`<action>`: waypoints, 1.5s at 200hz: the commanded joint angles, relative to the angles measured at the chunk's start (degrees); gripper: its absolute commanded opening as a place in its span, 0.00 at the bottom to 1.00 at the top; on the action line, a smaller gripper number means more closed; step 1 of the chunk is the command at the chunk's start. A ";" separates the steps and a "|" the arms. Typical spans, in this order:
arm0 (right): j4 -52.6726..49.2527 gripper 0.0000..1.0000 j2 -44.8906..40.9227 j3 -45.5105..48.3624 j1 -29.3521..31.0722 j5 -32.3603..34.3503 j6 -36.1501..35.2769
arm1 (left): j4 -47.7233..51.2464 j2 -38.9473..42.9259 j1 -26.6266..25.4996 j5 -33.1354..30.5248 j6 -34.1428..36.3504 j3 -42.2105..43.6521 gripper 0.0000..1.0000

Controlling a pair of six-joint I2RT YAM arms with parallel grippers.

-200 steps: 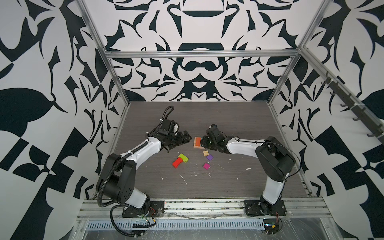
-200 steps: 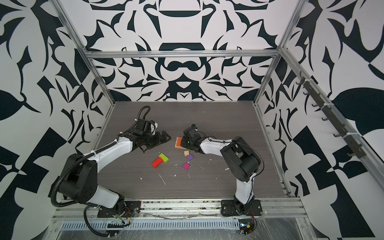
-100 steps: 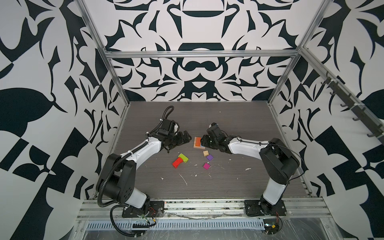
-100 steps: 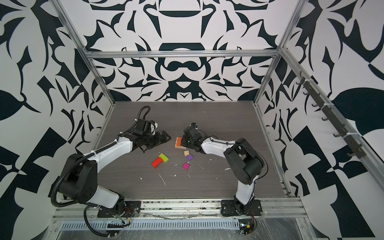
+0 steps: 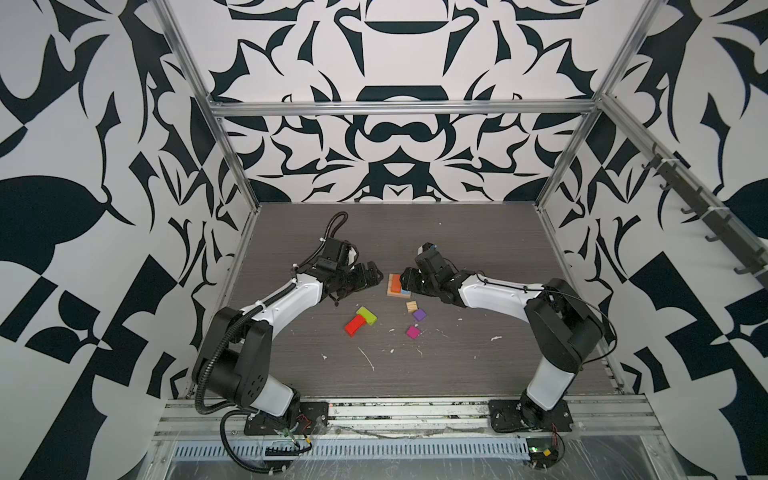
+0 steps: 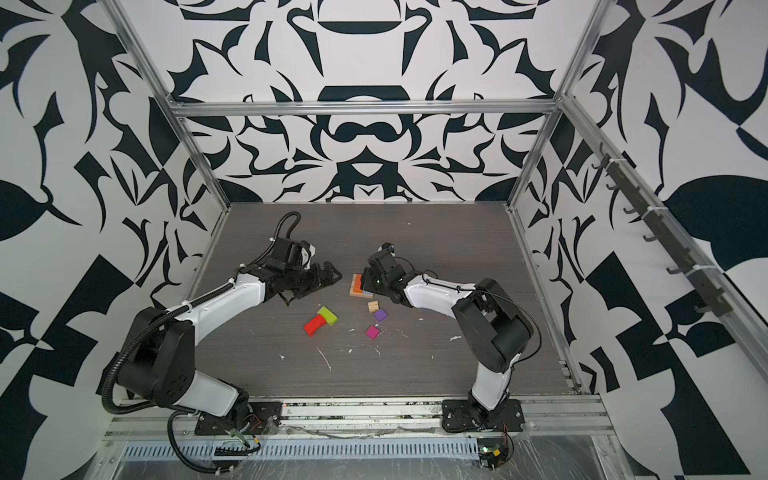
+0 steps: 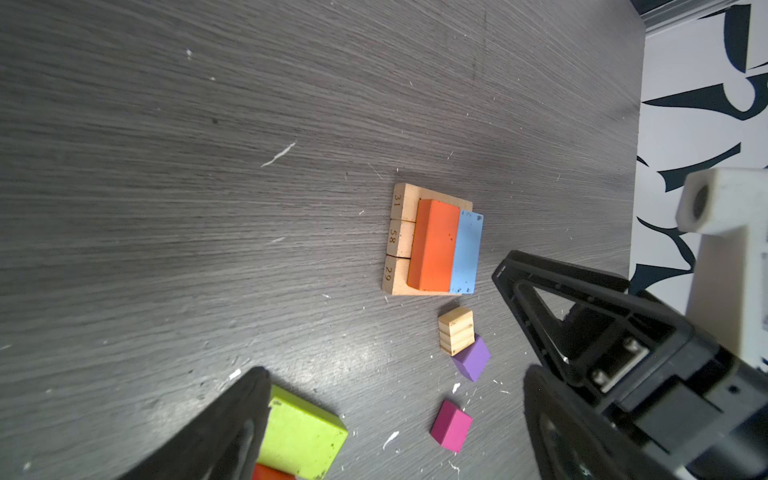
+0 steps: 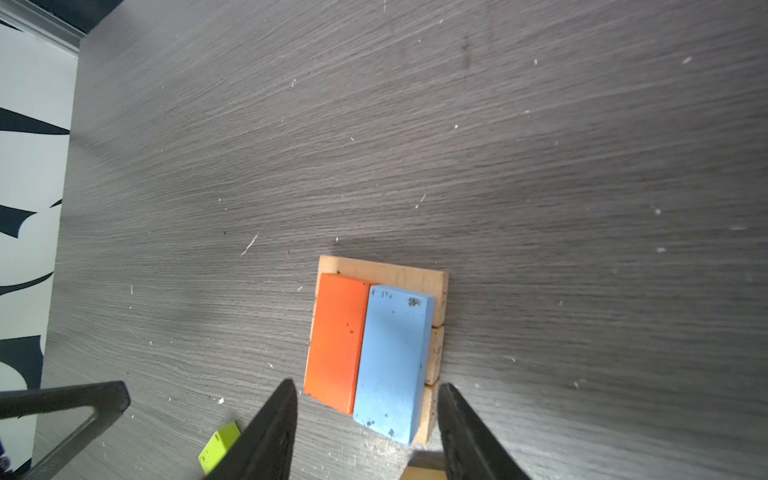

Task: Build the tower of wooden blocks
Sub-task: 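Raise the right gripper while the left gripper moves toward the red arch block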

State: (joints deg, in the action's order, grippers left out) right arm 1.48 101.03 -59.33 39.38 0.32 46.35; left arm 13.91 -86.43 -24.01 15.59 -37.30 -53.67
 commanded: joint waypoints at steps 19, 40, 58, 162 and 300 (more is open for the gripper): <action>1.59 0.60 0.66 -1.33 -0.52 -1.20 -0.32 | -0.38 -0.05 0.21 0.48 0.11 -0.38 0.97; 1.75 0.60 0.77 -1.40 -0.51 -1.20 -0.43 | -0.21 -0.06 0.26 0.54 0.12 -0.37 0.97; 1.68 0.60 0.54 -1.32 -0.53 -1.11 -0.84 | 0.18 0.04 0.28 0.49 0.21 -0.29 0.98; -3.98 0.66 -6.03 -0.98 -0.53 -1.01 -7.67 | 10.22 2.48 0.28 -3.57 -1.02 -1.82 0.98; -7.72 0.79 -11.18 -0.18 1.47 -6.92 -20.57 | 22.18 9.25 0.28 -7.86 -10.40 -1.10 0.99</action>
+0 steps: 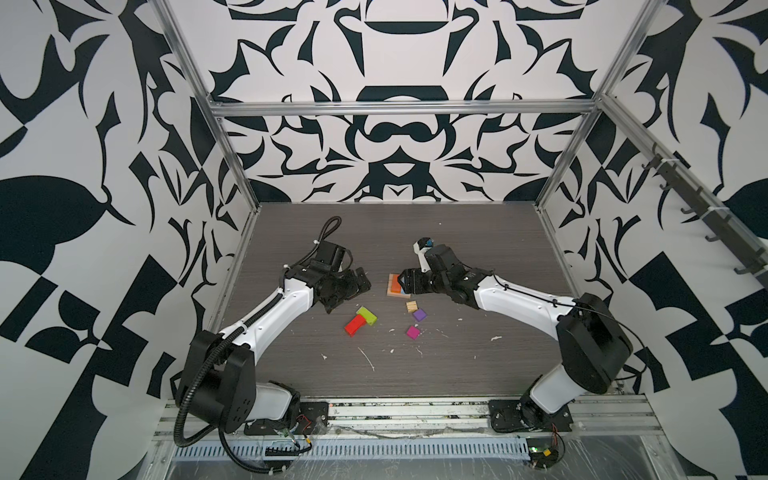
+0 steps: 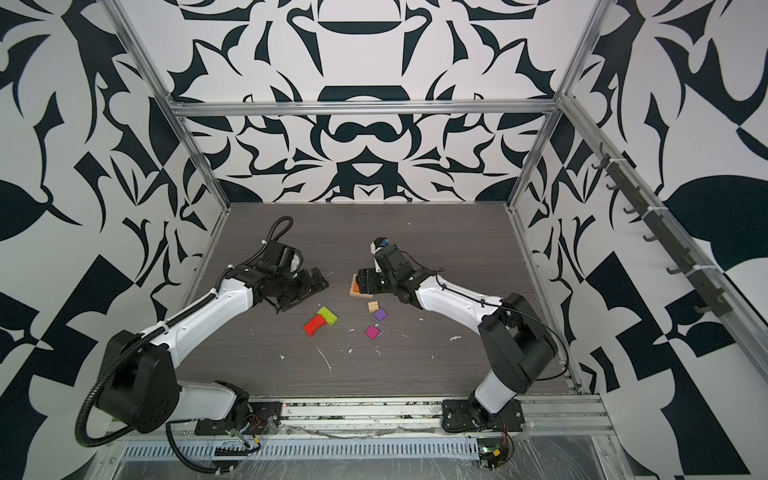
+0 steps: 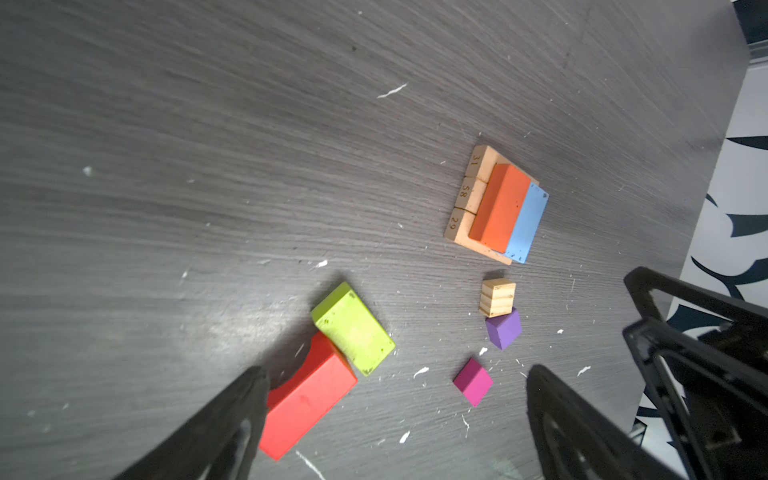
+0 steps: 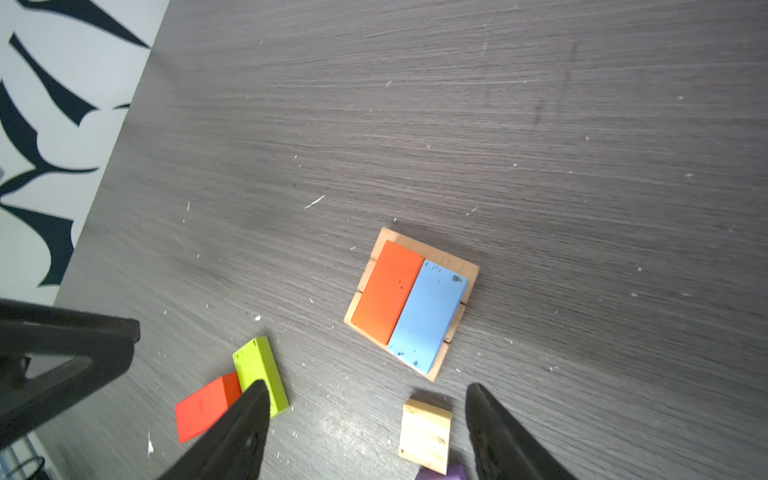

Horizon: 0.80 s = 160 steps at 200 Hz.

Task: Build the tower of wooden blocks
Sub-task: 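Raise the right gripper while the left gripper moves toward the red arch block, then lower the left gripper over the red arch block and close on it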

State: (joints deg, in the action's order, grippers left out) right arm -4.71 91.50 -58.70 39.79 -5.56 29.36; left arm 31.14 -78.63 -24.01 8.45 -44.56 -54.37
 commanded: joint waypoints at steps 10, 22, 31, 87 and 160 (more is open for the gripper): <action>-1.62 0.79 -1.77 -0.62 1.16 -0.89 -3.61 | 6.20 1.39 0.27 -0.89 -4.87 -0.15 1.00; -1.64 0.79 -1.86 -0.59 1.30 -0.51 -3.61 | 7.64 1.33 0.22 -0.23 -6.55 0.17 1.00; -1.62 0.79 -1.93 -0.54 1.34 -0.29 -3.52 | 7.67 1.81 0.16 0.54 -7.64 0.88 0.99; -1.37 0.79 -1.02 -1.06 1.43 0.17 -2.82 | 7.95 5.15 -1.00 -0.79 -16.18 4.79 1.00; -2.16 0.79 -0.18 -1.86 2.07 0.27 -3.15 | 13.46 4.46 -4.90 -7.26 -22.12 4.16 0.99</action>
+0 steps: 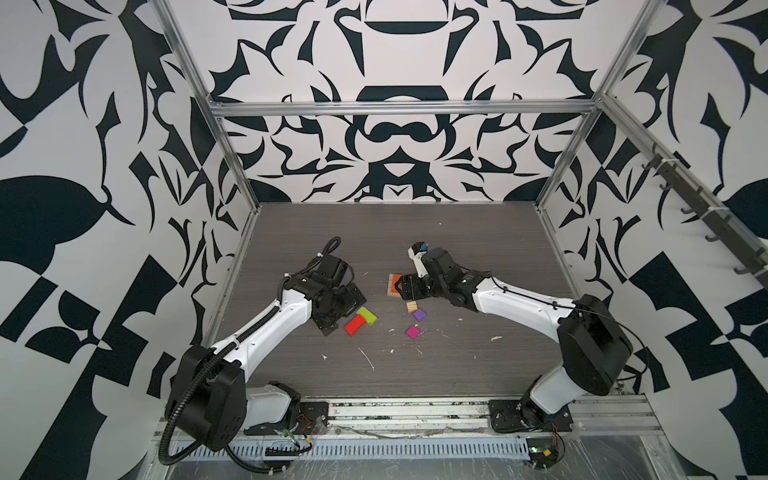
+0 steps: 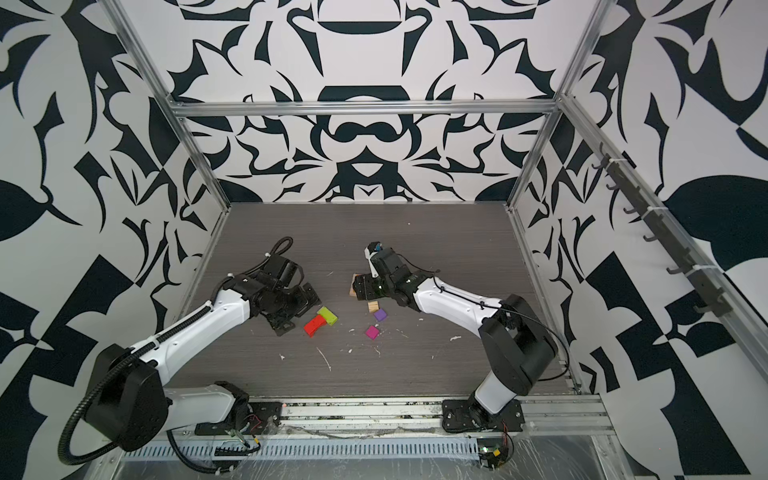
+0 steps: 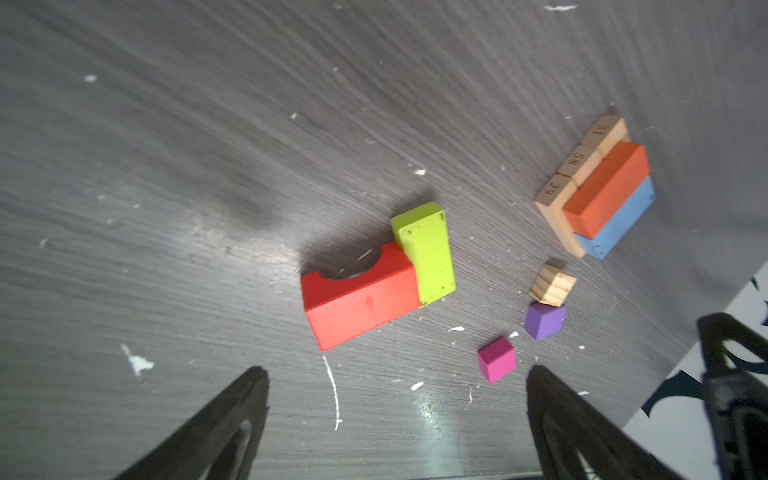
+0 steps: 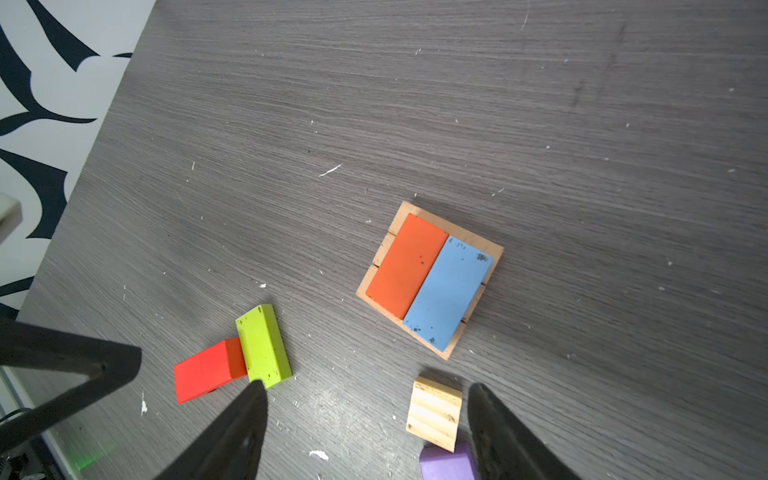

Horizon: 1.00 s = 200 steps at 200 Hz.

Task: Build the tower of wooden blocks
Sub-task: 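Lower the left gripper over the red arch block and close on it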

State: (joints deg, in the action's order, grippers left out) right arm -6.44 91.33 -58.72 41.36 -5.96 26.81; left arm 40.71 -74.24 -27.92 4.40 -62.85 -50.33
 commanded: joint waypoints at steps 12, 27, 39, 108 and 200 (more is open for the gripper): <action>-0.50 0.79 -0.01 -1.73 0.61 0.81 -0.70 | 3.94 -0.31 -1.92 -3.80 -5.40 0.55 1.00; -0.49 0.79 -0.13 -1.75 0.82 1.07 -0.68 | 4.48 -1.07 -2.98 -4.44 -6.45 0.42 1.00; -0.50 0.80 -0.27 -1.58 1.01 1.45 -0.56 | 5.44 -1.88 -3.56 -5.24 -7.10 -0.15 1.00; 0.16 0.80 -2.19 0.89 1.16 1.06 -1.44 | 8.11 -8.09 -5.11 -7.02 -4.82 -4.32 0.92; 0.22 0.80 -3.39 2.38 1.10 -0.32 -3.33 | 4.78 -14.59 -5.89 -6.46 -4.83 -6.25 0.81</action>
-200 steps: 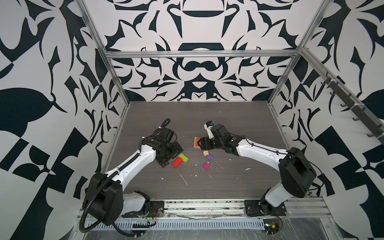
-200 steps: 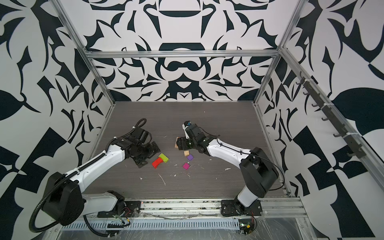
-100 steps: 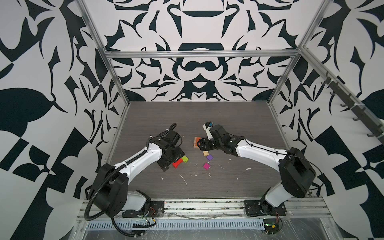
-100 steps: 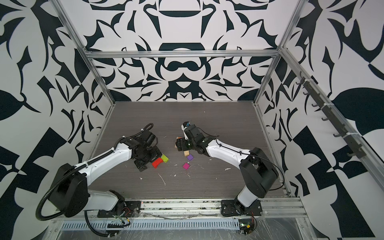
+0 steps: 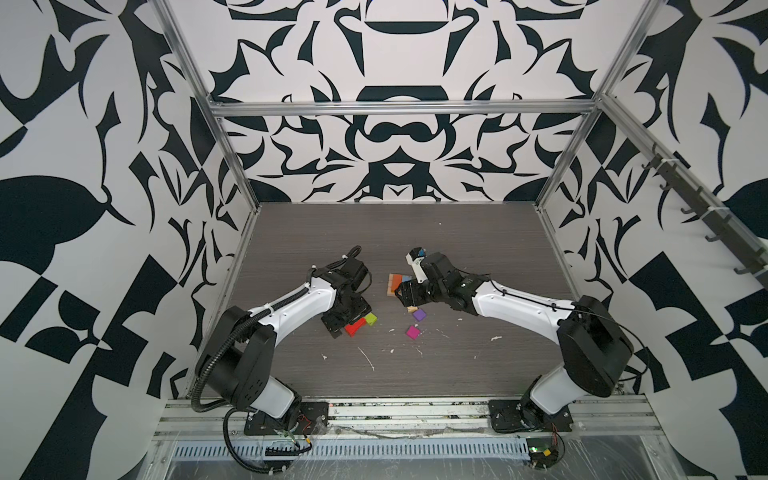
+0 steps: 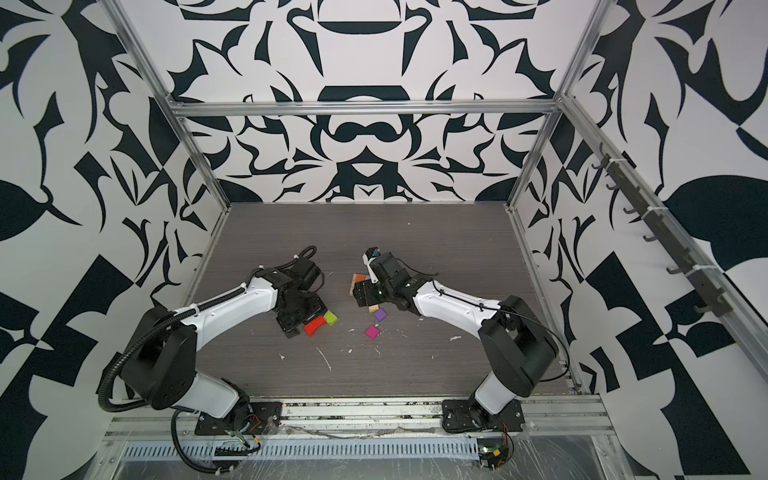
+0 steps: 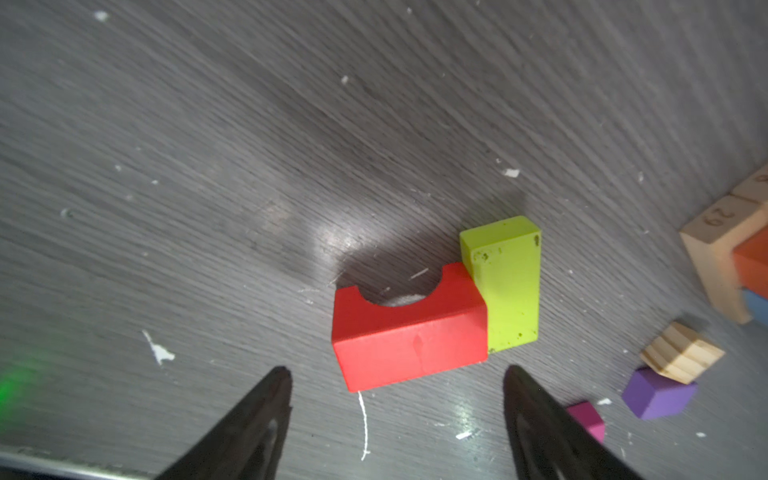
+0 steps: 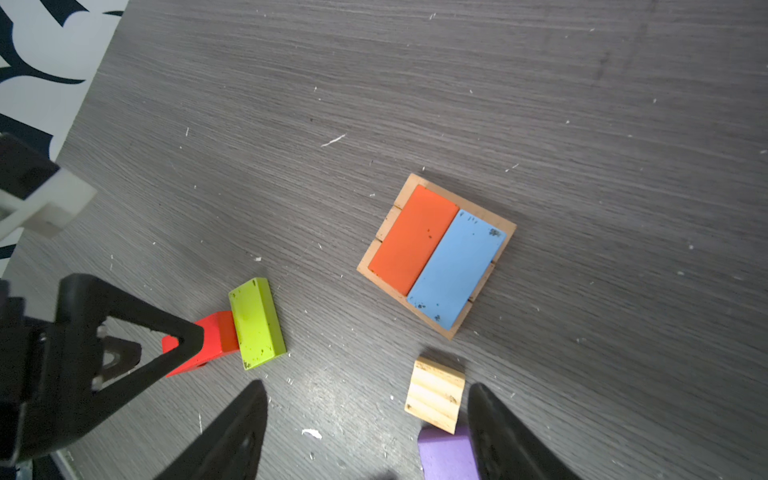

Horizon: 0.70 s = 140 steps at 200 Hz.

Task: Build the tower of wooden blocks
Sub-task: 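Lower the left gripper over the red arch block and close on it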

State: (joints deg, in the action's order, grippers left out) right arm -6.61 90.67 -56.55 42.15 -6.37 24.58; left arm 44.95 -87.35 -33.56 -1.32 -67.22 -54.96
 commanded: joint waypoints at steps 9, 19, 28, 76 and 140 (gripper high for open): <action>0.40 0.80 -2.87 0.33 0.35 0.32 -1.20 | 0.34 -1.93 -0.32 -0.64 -0.38 -1.76 0.81; 0.21 0.80 -3.02 0.35 0.31 0.63 -1.21 | 0.24 -2.51 -0.43 -0.46 -0.45 -1.88 0.81; 0.11 0.80 -3.18 0.43 0.35 0.85 -1.39 | 0.06 -2.82 -0.54 -0.42 -0.41 -1.96 0.81; 0.02 0.80 -3.40 0.68 0.30 1.19 -1.47 | -0.58 -4.86 -0.72 -0.44 -0.45 -1.99 0.79; -0.07 0.80 -3.31 0.73 0.34 0.87 -1.37 | -1.08 -6.12 -0.72 -1.05 0.26 -1.33 0.77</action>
State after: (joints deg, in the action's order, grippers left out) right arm -6.63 89.19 -55.72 42.15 -5.96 23.79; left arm 42.52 -92.49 -34.13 -1.30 -67.02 -55.83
